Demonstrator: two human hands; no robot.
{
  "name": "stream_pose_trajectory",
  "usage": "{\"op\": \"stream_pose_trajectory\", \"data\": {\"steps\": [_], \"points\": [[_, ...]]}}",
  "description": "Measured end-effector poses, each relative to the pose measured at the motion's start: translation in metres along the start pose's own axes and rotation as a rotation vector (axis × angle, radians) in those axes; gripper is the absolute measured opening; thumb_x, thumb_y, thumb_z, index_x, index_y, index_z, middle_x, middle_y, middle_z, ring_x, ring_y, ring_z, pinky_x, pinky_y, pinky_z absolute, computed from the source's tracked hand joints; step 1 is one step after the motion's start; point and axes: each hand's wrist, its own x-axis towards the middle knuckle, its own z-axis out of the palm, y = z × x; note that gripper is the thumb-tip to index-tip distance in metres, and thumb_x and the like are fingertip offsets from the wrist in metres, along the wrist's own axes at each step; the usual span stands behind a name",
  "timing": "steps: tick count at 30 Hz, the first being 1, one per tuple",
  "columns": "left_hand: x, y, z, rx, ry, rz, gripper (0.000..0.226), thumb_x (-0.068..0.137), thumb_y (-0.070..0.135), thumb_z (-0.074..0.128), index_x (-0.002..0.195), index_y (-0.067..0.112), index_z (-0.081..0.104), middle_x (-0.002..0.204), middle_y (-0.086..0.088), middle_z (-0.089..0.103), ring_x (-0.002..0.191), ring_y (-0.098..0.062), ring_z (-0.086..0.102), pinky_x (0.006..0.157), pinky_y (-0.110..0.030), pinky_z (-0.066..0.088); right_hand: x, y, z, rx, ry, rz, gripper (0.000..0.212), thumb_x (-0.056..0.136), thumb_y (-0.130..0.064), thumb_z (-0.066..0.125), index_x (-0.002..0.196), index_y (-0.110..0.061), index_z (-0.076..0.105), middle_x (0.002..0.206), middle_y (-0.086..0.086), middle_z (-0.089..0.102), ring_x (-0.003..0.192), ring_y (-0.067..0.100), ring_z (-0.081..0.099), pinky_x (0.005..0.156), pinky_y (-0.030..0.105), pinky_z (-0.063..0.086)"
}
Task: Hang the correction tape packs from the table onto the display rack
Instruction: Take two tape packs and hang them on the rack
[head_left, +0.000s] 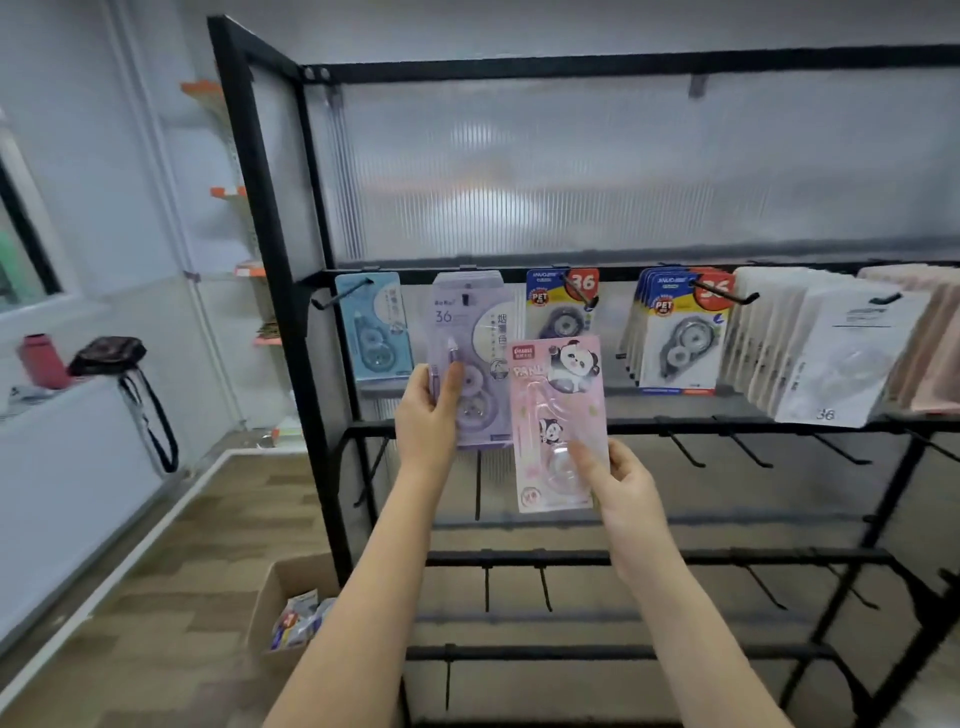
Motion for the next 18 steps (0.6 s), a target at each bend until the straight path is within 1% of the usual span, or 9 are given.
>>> {"op": "stream_pose_trajectory", "data": {"steps": [2,5,8,10,11,12,13,15,18], "points": [[0.003,-0.009,0.005,-0.026,0.023,-0.042,0.026,0.095,0.032,0.055,0.074,0.02,0.047,0.069,0.006,0.05,0.056,0.003,0.044,0.056,-0.015,0.037,0.008,0.004,-0.001,0.001,-0.021,0.016,0.026,0.086,-0.031,0.063,0.106,-0.016,0.062,0.098,0.0,0.074,0.09,0.016,0.07,0.083,0.03,0.055],[0.017,-0.021,0.012,0.019,0.033,-0.087,0.027,0.096,0.035,0.053,0.075,0.02,0.045,0.074,-0.001,0.052,0.067,-0.011,0.048,0.063,-0.026,0.04,0.015,0.01,-0.003,-0.008,-0.042,0.034,0.024,0.087,-0.03,0.063,0.106,-0.015,0.062,0.099,0.002,0.073,0.09,0.018,0.07,0.081,0.028,0.055],[0.041,-0.033,0.013,0.088,-0.011,-0.13,0.033,0.095,0.043,0.052,0.086,0.011,0.054,0.085,-0.007,0.061,0.074,-0.014,0.056,0.068,-0.027,0.044,0.021,0.014,-0.003,-0.039,-0.071,0.062,0.022,0.089,-0.033,0.061,0.106,-0.019,0.061,0.099,0.0,0.072,0.09,0.015,0.07,0.078,0.026,0.054],[0.053,-0.037,0.013,0.129,-0.026,-0.149,0.047,0.093,0.052,0.051,0.094,0.005,0.056,0.09,-0.011,0.064,0.078,-0.016,0.057,0.072,-0.031,0.046,0.025,0.017,-0.003,-0.046,-0.072,0.082,0.024,0.089,-0.034,0.061,0.107,-0.018,0.061,0.1,0.001,0.072,0.091,0.017,0.07,0.082,0.031,0.055],[0.057,-0.038,0.014,0.149,-0.035,-0.161,0.047,0.092,0.053,0.05,0.092,0.006,0.056,0.088,-0.009,0.063,0.076,-0.014,0.056,0.071,-0.031,0.045,0.026,0.019,-0.002,-0.044,-0.069,0.092,0.025,0.089,-0.034,0.062,0.107,-0.017,0.061,0.101,0.002,0.072,0.092,0.019,0.07,0.085,0.034,0.055],[0.06,-0.04,0.014,0.167,-0.045,-0.172,0.043,0.093,0.053,0.049,0.089,0.01,0.056,0.084,-0.004,0.062,0.073,-0.012,0.055,0.068,-0.026,0.043,0.027,0.02,-0.001,-0.043,-0.068,0.1,0.025,0.089,-0.033,0.062,0.108,-0.017,0.06,0.102,0.004,0.072,0.093,0.021,0.069,0.087,0.036,0.055],[0.061,-0.04,0.014,0.195,-0.055,-0.185,0.04,0.093,0.052,0.049,0.086,0.014,0.054,0.079,0.0,0.059,0.07,-0.01,0.053,0.064,-0.023,0.041,0.027,0.021,-0.001,-0.045,-0.069,0.105,0.025,0.089,-0.033,0.062,0.108,-0.016,0.06,0.103,0.006,0.071,0.094,0.022,0.069,0.086,0.036,0.055],[0.057,-0.045,0.014,0.278,-0.081,-0.216,0.04,0.093,0.055,0.047,0.081,0.016,0.049,0.075,0.003,0.053,0.07,-0.013,0.052,0.06,-0.024,0.039,0.024,0.022,-0.001,-0.044,-0.069,0.116,0.023,0.089,-0.031,0.061,0.107,-0.016,0.06,0.103,0.007,0.07,0.093,0.022,0.069,0.081,0.031,0.055],[0.042,-0.062,0.009,0.388,-0.127,-0.28,0.048,0.091,0.063,0.043,0.082,0.017,0.052,0.085,-0.003,0.063,0.081,-0.021,0.061,0.072,-0.034,0.045,0.014,0.023,-0.005,-0.05,-0.029,0.121,0.019,0.089,-0.028,0.062,0.105,-0.017,0.06,0.103,0.007,0.07,0.09,0.019,0.068,0.074,0.025,0.053]]}}
